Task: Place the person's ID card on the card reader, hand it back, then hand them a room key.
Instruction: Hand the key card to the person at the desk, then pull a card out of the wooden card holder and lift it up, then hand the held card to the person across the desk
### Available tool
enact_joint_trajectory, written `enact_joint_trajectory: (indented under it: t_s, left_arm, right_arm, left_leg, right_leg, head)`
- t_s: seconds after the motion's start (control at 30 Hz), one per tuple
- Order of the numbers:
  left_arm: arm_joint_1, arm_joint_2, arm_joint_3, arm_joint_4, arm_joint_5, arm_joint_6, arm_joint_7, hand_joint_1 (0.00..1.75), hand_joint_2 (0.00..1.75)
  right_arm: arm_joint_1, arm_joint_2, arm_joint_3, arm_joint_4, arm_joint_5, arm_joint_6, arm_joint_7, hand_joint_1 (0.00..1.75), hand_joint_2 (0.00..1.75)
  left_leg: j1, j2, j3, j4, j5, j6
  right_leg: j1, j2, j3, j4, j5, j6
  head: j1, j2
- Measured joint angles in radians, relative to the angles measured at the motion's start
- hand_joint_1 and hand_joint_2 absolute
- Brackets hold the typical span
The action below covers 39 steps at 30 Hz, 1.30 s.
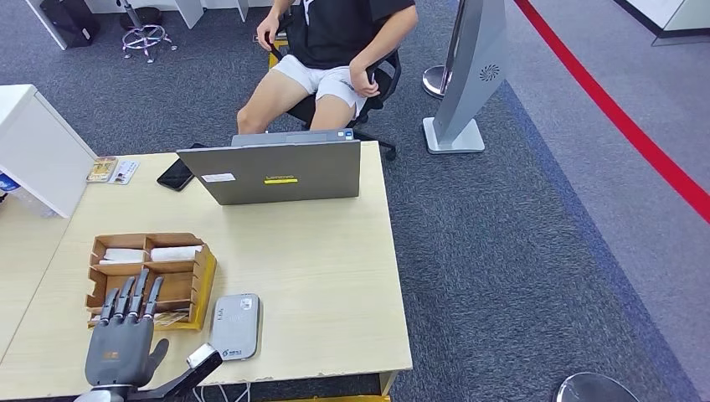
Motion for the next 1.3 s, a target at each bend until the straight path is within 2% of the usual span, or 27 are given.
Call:
enact_joint_trajectory:
  t_s: [0.17,0.2,0.3,0.33,0.9,1.07,1.3]
  left_arm:
    - [0.000,0.000,-0.016,0.000,0.000,0.001,0.004,0.00,1.75]
    - [0.000,0.000,-0.018,0.000,0.000,0.001,0.004,0.17,1.75]
    - [0.000,0.000,-0.023,0.000,0.000,0.001,0.007,1.48,1.75]
    - [0.000,0.000,-0.024,0.000,0.000,0.000,0.008,1.75,1.75]
    - [0.003,-0.002,-0.038,-0.027,0.018,0.021,0.015,1.75,1.75]
    - [0.009,-0.014,-0.063,-0.144,0.019,0.044,0.007,1.75,1.75]
    - [0.016,-0.024,-0.139,-0.361,0.008,0.038,0.015,1.75,1.75]
  right_arm:
    - [0.000,0.000,0.000,0.000,0.001,0.000,0.000,0.00,1.75]
    - [0.000,0.000,0.000,0.000,0.001,0.000,0.000,0.00,1.75]
    - [0.000,0.000,0.000,0.000,0.001,0.000,0.000,0.00,1.75]
    - [0.000,0.000,0.000,0.000,0.001,0.000,0.000,0.00,1.75]
    - [0.000,0.000,-0.007,0.000,0.013,0.000,0.002,0.00,1.75]
    - [0.000,0.000,-0.014,0.000,0.020,0.000,0.003,0.00,1.75]
    - [0.000,0.001,-0.028,0.000,0.032,0.001,0.002,0.00,1.75]
  left_leg:
    - [0.000,0.000,0.000,0.000,0.000,0.000]
    - [0.000,0.000,0.000,0.000,0.000,0.000]
    - [0.000,0.000,0.000,0.000,0.000,0.000]
    - [0.000,0.000,0.000,0.000,0.000,0.000]
    - [0.000,0.000,0.000,0.000,0.000,0.000]
    - [0.000,0.000,0.000,0.000,0.000,0.000]
    - [0.000,0.000,0.000,0.000,0.000,0.000]
  right_leg:
    - [0.000,0.000,0.000,0.000,0.000,0.000]
    - [0.000,0.000,0.000,0.000,0.000,0.000]
    - [0.000,0.000,0.000,0.000,0.000,0.000]
    - [0.000,0.000,0.000,0.000,0.000,0.000]
    - [0.000,0.000,0.000,0.000,0.000,0.000]
    - [0.000,0.000,0.000,0.000,0.000,0.000]
    - [0.000,0.000,0.000,0.000,0.000,0.000]
  head:
    - [0.000,0.000]
    - [0.000,0.000]
    - [0.000,0.000]
    - [0.000,0.000]
    - [0.000,0.000]
    - [0.000,0.000]
    - [0.000,0.000]
